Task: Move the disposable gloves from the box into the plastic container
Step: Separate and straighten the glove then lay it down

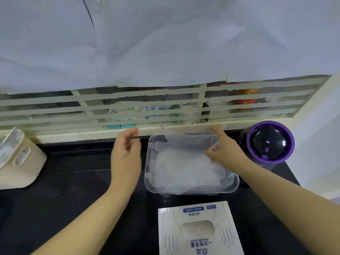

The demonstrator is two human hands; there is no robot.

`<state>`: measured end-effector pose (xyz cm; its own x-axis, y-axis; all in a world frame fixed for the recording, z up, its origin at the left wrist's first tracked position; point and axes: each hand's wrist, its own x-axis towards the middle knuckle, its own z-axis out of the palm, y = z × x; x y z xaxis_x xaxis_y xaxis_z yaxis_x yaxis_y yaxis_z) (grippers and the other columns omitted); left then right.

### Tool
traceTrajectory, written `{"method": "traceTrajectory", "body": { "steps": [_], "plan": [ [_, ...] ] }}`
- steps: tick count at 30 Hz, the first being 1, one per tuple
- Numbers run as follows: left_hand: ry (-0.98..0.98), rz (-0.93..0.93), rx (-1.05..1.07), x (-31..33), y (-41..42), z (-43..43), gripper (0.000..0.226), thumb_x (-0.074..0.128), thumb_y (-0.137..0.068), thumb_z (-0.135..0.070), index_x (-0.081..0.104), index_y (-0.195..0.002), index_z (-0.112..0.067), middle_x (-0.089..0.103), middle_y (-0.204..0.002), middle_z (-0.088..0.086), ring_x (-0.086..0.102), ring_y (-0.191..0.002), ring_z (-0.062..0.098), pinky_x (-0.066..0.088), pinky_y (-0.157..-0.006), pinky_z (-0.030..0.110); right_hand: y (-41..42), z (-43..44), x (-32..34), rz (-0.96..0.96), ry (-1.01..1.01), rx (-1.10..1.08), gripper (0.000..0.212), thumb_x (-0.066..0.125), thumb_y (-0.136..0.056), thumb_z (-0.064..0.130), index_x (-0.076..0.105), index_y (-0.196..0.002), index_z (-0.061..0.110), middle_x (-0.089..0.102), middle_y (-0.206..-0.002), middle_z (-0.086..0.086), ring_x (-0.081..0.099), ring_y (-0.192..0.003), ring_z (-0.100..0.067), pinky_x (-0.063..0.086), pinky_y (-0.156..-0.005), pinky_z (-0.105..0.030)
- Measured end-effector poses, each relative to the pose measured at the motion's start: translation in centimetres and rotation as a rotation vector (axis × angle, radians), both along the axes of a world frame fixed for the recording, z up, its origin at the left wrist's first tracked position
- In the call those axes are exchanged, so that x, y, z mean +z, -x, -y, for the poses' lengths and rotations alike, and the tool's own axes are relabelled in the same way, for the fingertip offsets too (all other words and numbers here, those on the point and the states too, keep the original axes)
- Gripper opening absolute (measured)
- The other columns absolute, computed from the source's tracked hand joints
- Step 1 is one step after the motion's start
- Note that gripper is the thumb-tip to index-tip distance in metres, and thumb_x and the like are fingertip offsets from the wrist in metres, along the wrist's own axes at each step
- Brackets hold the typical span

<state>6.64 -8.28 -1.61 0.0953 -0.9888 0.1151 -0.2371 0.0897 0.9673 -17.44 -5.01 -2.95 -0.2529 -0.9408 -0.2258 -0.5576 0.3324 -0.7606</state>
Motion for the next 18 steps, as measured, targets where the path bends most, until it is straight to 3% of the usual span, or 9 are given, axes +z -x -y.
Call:
{"method": "traceTrajectory", "body": {
  "steps": [1,3,5,7,10,12,13,15,18],
  "plan": [
    [0.114,0.174,-0.121,0.3,0.5,0.1,0.027,0.049,-0.097,-0.008,0.058,-0.113,-0.028,0.059,-0.104,-0.017,0.056,-0.091,-0.01,0.045,-0.08,0.006,-0.1,0.1,-0.2,-0.002,-0.006,0.012,0.078,0.062,-0.088,0.001,0.022,-0.15,0.026,0.068,-0.076,-0.007,0.065,-0.062,-0.011,0.046,-0.046,-0.012],
    [0.152,0.463,-0.481,0.6,2.0,0.5,0.026,0.049,-0.097,-0.013,0.058,-0.114,-0.031,0.059,-0.108,-0.02,0.054,-0.09,-0.013,0.045,-0.083,0.008,-0.3,0.4,-0.6,-0.029,-0.017,0.034,0.076,0.057,-0.088,-0.002,0.022,-0.15,0.026,0.067,-0.079,-0.01,0.067,-0.069,-0.023,0.054,-0.052,-0.021],
    [0.039,0.81,-0.868,-0.2,3.7,1.2,0.032,0.045,-0.101,-0.024,0.053,-0.131,-0.03,0.051,-0.131,-0.017,0.047,-0.114,-0.01,0.037,-0.102,0.014,-0.5,0.7,-0.9,-0.142,-0.032,0.074,0.074,0.053,-0.088,-0.003,0.021,-0.15,0.024,0.066,-0.076,-0.013,0.065,-0.067,-0.028,0.055,-0.057,-0.031],
    [-0.073,1.11,-1.089,-1.9,5.2,1.8,0.039,0.042,-0.103,-0.03,0.047,-0.141,-0.027,0.037,-0.15,-0.007,0.038,-0.134,0.01,0.03,-0.112,0.029,-0.7,1.1,-1.3,-0.262,-0.073,0.109,0.075,0.049,-0.089,-0.004,0.017,-0.151,0.023,0.065,-0.074,-0.013,0.06,-0.061,-0.025,0.052,-0.054,-0.033],
    [-0.118,1.435,-1.152,-3.7,6.4,2.6,0.039,0.035,-0.104,-0.029,0.053,-0.138,-0.021,0.039,-0.148,0.005,0.044,-0.129,0.027,0.039,-0.106,0.042,-1.3,1.2,-1.9,-0.417,-0.164,0.168,0.079,0.046,-0.089,-0.004,0.008,-0.153,0.023,0.062,-0.079,-0.008,0.055,-0.062,-0.019,0.049,-0.057,-0.032],
    [-0.078,1.512,-1.125,-4.1,7.0,2.8,0.038,0.032,-0.104,-0.026,0.06,-0.127,-0.013,0.047,-0.138,0.009,0.05,-0.118,0.029,0.043,-0.098,0.042,-1.6,0.7,-2.2,-0.542,-0.172,0.212,0.083,0.049,-0.089,-0.001,0.002,-0.153,0.023,0.056,-0.118,-0.012,0.057,-0.093,-0.022,0.049,-0.068,-0.029],
    [-0.064,1.515,-1.108,-4.2,7.2,2.8,0.037,0.032,-0.104,-0.024,0.062,-0.121,-0.009,0.051,-0.132,0.009,0.052,-0.112,0.029,0.044,-0.095,0.041,-1.7,0.4,-2.1,-0.62,-0.157,0.231,0.084,0.052,-0.09,0.002,0.002,-0.153,0.023,0.041,-0.138,-0.013,0.049,-0.114,-0.027,0.048,-0.077,-0.03],
    [-0.022,1.527,-1.086,-4.4,7.4,3.0,0.036,0.031,-0.104,-0.024,0.06,-0.115,-0.006,0.054,-0.122,0.01,0.052,-0.107,0.028,0.042,-0.09,0.038,-1.6,0.1,-1.6,-0.852,-0.019,0.255,0.08,0.061,-0.088,0.011,0.015,-0.152,0.021,0.025,-0.15,-0.014,0.033,-0.133,-0.031,0.045,-0.093,-0.033],
    [0.034,1.604,-1.088,-4.6,7.6,3.4,0.037,0.032,-0.105,-0.028,0.059,-0.118,-0.006,0.055,-0.12,0.011,0.051,-0.107,0.029,0.039,-0.088,0.038,-1.6,0.4,-1.5,-0.928,0.213,0.32,0.055,0.066,-0.084,0.013,0.049,-0.136,0.018,0.05,-0.134,-0.009,0.047,-0.121,-0.029,0.043,-0.096,-0.038]
  ]
}}
